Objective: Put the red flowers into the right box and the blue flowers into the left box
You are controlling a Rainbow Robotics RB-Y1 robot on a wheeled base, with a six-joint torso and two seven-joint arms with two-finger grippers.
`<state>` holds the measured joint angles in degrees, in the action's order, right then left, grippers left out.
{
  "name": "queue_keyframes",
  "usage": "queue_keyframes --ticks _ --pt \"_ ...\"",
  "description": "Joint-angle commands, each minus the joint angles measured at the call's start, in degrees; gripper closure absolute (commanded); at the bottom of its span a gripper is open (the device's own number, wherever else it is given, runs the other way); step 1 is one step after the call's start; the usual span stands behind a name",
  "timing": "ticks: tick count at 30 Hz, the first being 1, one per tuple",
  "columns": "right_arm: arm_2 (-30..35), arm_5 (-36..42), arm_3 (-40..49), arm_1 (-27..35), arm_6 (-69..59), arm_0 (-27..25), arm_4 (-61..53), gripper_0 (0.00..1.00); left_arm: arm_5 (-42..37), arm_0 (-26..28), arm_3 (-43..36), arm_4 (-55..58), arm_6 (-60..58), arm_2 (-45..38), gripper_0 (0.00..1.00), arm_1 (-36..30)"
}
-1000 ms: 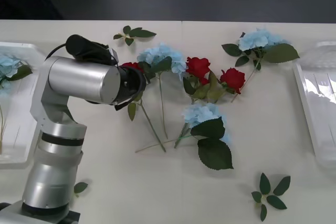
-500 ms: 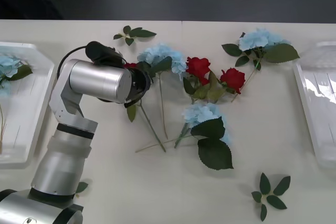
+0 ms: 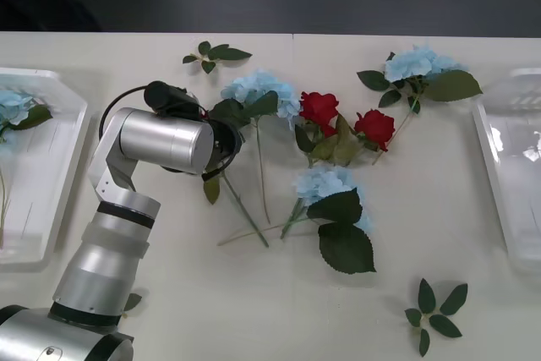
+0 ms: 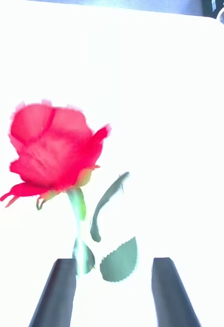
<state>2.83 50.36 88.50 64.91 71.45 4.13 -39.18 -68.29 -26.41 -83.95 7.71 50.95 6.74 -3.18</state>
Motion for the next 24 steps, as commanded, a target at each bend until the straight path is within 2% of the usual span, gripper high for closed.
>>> queue_keyframes --ticks 1,4,11,12,13,14,15,19,24 --pt "0.78 -1.14 0.80 2.68 -2.11 0.61 0.07 0.21 0.61 -1.36 -0.42 -0.85 1.69 -0.68 0.24 0.02" --pt "0.86 -1.58 0.80 2.68 -2.11 0.61 0.07 0.21 0.61 -1.27 -0.24 -1.29 2.22 -0.68 0.54 0.02" --pt "0.95 -2.73 0.98 2.68 -2.20 0.97 -3.27 0.21 2.99 -1.18 1.86 -1.82 3.19 -0.68 0.72 -0.07" --pt "1.39 -2.73 1.24 2.68 -2.37 0.97 -5.03 0.21 3.78 -1.27 2.04 -1.82 3.36 -0.68 0.81 -0.07" --pt "1.48 -2.64 1.42 2.77 -2.37 0.97 -5.73 0.21 3.87 -1.27 2.13 -1.82 3.45 -0.68 0.85 -0.07" --pt "1.74 -2.46 1.94 2.68 -2.55 1.05 -6.97 0.21 3.87 -1.27 2.13 -1.82 3.63 -0.68 0.95 -0.07" --pt "2.01 -1.85 2.47 2.68 -2.72 1.23 -7.93 0.21 3.87 -1.27 2.13 -1.82 3.71 -0.68 1.00 -0.07" --pt "2.80 2.72 5.11 1.98 -3.69 3.34 -10.83 0.21 3.87 -1.27 2.13 -1.55 4.68 -0.59 1.00 -0.07" --pt "2.80 12.30 8.45 -2.94 -9.14 10.02 -8.28 0.21 3.87 -1.36 0.46 -0.85 5.12 -0.68 1.00 -0.33"
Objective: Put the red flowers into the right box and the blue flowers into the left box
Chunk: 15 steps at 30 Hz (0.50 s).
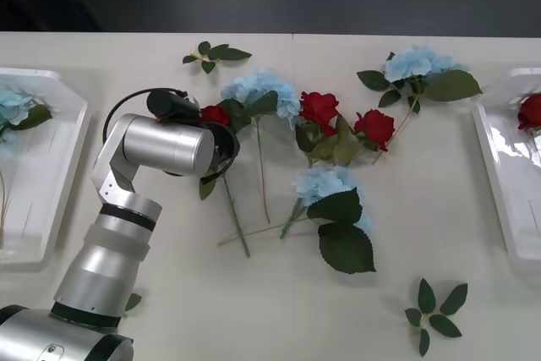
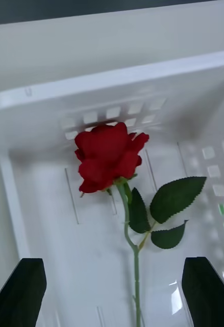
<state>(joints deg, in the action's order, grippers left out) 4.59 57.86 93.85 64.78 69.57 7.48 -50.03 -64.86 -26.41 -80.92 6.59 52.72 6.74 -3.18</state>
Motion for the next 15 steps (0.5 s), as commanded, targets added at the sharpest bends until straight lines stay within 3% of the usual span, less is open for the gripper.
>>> queue_keyframes --ticks 1,6,10,15 --pt "1.04 5.77 3.45 -3.61 -7.61 7.55 3.45 0.21 0.43 -1.27 -2.84 0.36 3.44 -0.68 1.00 -0.42" --pt "-0.72 14.04 4.85 -10.46 -8.58 14.40 8.28 0.21 -1.41 -1.27 -6.27 1.85 3.62 -0.68 1.00 -2.09" --pt "-5.38 17.46 4.94 -13.36 -10.16 18.44 10.92 0.21 -4.84 -1.27 -9.96 3.34 3.62 -0.59 1.00 -3.58" --pt "-11.62 20.19 4.76 -21.27 -17.63 22.66 17.51 0.21 -9.59 -1.18 -16.11 9.67 4.06 -0.68 1.00 -7.36"
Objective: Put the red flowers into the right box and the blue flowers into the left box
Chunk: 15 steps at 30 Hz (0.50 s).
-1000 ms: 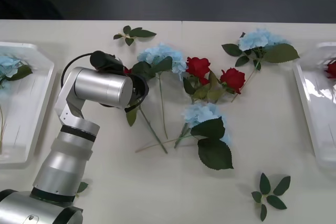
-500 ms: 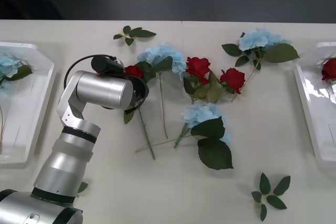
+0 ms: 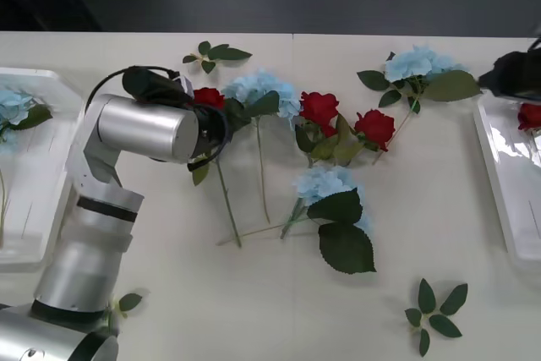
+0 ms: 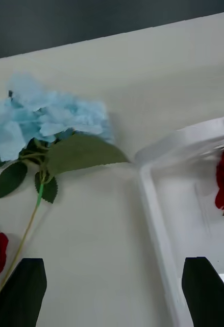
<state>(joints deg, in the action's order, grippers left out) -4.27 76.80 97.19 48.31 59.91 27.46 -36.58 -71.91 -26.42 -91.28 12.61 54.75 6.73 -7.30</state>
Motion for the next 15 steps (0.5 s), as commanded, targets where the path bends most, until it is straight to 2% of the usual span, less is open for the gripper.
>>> queue_keyframes --ticks 1,7,11,15 --pt "-3.64 1.69 1.42 -6.12 -8.67 3.12 5.29 0.21 -3.14 -1.18 -6.81 5.06 2.21 -0.58 1.00 -4.13" --pt "-8.30 3.01 0.10 -12.89 -15.26 4.97 10.39 0.21 -6.40 0.31 -13.58 14.37 9.33 -1.72 1.00 -9.05" --pt "-9.88 3.01 -1.13 -15.97 -19.56 5.94 12.41 0.21 -6.57 4.00 -18.85 21.93 19.17 -7.09 1.00 -9.31" --pt "-10.06 3.36 -3.94 -18.34 -21.67 6.99 15.31 0.21 -6.57 6.82 -20.17 32.74 29.36 -12.45 1.00 -9.31"
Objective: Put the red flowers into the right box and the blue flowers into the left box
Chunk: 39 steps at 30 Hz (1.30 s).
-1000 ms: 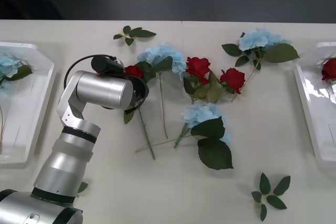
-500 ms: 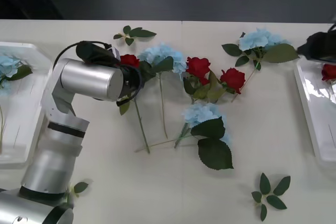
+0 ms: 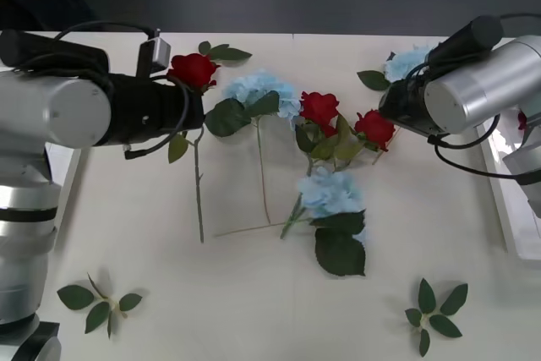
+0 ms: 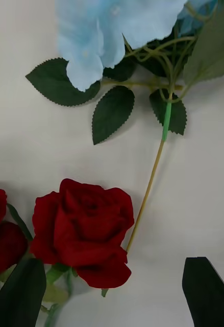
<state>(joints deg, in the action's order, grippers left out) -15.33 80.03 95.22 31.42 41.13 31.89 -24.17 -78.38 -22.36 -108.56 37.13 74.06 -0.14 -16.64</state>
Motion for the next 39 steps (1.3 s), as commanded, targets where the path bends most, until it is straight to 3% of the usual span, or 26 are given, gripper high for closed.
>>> queue_keyframes --ticks 1,14,23,39 --pt "0.92 0.48 -2.68 -1.89 -3.08 3.01 4.13 0.21 -0.11 3.11 -2.88 10.42 12.16 -6.54 1.00 0.03" --pt "1.10 -3.30 -13.40 -2.77 -6.33 6.96 10.45 0.21 -0.28 6.01 -2.88 33.44 38.53 -12.78 1.00 0.38" --pt "1.10 -7.52 -19.29 -2.24 -6.42 7.58 7.03 0.21 -11.00 6.10 -2.79 41.35 61.82 -20.51 1.00 9.17" --pt "1.10 -11.91 -21.92 -0.74 -5.63 7.58 4.04 0.21 -15.93 4.78 3.80 58.41 72.11 -18.58 1.00 10.05"
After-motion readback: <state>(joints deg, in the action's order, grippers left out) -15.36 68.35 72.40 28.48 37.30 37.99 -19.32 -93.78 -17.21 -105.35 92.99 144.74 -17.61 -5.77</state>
